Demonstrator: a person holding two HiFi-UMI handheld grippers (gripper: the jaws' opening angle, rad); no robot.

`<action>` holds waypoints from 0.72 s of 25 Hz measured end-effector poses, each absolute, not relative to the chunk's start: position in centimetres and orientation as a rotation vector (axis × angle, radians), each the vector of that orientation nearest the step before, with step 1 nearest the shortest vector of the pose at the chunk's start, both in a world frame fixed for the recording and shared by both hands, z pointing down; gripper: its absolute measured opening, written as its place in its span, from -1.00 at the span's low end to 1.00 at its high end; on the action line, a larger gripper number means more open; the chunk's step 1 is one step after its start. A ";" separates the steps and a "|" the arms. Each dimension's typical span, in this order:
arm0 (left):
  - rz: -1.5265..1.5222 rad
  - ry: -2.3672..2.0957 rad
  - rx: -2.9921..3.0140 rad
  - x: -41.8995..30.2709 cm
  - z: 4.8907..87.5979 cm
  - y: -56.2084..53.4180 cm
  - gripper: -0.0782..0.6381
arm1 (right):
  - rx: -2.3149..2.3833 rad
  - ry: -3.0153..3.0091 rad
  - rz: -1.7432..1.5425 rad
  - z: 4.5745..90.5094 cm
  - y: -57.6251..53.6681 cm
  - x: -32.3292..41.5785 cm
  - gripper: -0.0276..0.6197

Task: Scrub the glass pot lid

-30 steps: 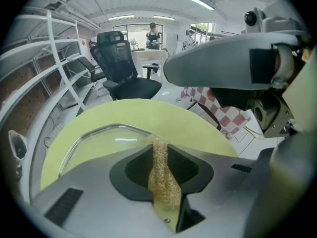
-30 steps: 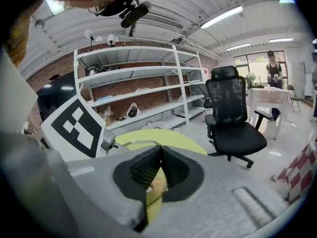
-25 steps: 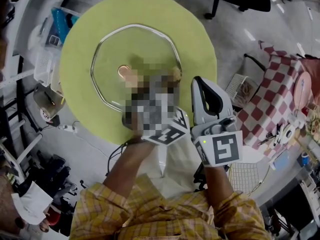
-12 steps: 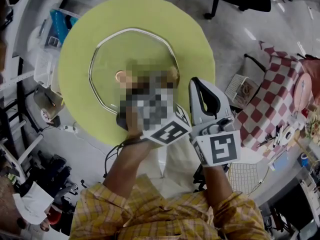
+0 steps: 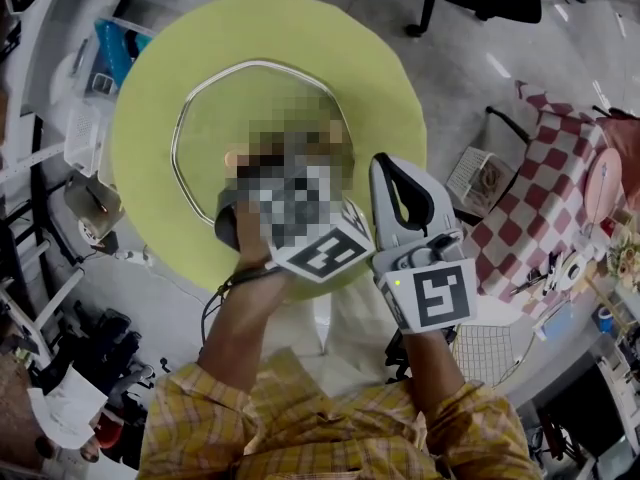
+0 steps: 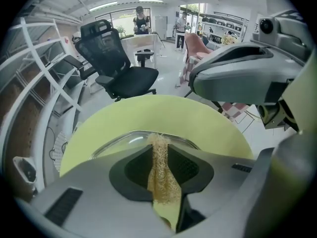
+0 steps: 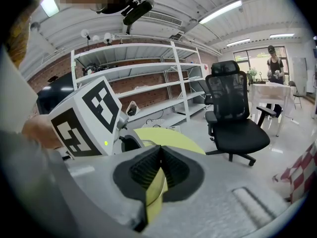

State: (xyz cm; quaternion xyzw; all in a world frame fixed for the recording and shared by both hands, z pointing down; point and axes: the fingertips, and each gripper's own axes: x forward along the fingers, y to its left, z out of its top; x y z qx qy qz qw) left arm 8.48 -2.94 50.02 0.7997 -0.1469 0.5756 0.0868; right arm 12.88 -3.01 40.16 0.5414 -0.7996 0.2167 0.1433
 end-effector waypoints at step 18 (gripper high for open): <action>1.707 -0.593 2.346 3.9 49.8 -8.7 -0.51 | 1.533 -2.330 0.635 40.6 -4.3 12.0 -0.92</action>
